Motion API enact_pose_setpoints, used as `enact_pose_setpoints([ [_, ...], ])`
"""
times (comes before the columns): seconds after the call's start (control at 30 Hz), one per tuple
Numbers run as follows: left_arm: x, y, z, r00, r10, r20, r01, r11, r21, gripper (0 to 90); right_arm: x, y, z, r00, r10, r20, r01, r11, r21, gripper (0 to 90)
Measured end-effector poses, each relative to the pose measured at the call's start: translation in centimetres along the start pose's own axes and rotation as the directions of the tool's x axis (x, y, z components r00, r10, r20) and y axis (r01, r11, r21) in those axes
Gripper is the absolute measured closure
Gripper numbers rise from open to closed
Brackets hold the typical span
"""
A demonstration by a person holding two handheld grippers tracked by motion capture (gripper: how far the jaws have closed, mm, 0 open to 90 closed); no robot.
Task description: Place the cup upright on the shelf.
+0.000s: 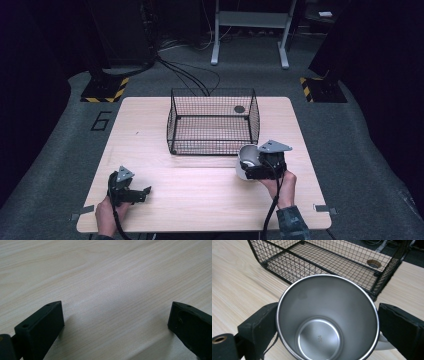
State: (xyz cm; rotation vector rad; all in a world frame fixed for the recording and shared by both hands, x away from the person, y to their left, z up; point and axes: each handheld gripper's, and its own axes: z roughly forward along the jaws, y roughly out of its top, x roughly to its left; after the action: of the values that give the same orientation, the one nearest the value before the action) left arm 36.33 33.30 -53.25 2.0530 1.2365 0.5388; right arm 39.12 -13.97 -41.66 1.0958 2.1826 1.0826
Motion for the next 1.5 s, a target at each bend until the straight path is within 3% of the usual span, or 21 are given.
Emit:
enact_pose_setpoints([
  [0.63,0.0,0.0,0.0,1.0,0.0,0.002,0.0,1.0,0.002,0.4,1.2,2.1,1.4,0.9982,-0.029,-0.053,0.029,1.0,0.004,5.6],
  [1.5,0.0,0.0,-0.1,1.0,0.001,0.004,-0.001,1.0,0.008,0.4,1.5,6.0,1.3,0.9945,-0.065,-0.083,0.065,0.998,-0.006,5.5],
])
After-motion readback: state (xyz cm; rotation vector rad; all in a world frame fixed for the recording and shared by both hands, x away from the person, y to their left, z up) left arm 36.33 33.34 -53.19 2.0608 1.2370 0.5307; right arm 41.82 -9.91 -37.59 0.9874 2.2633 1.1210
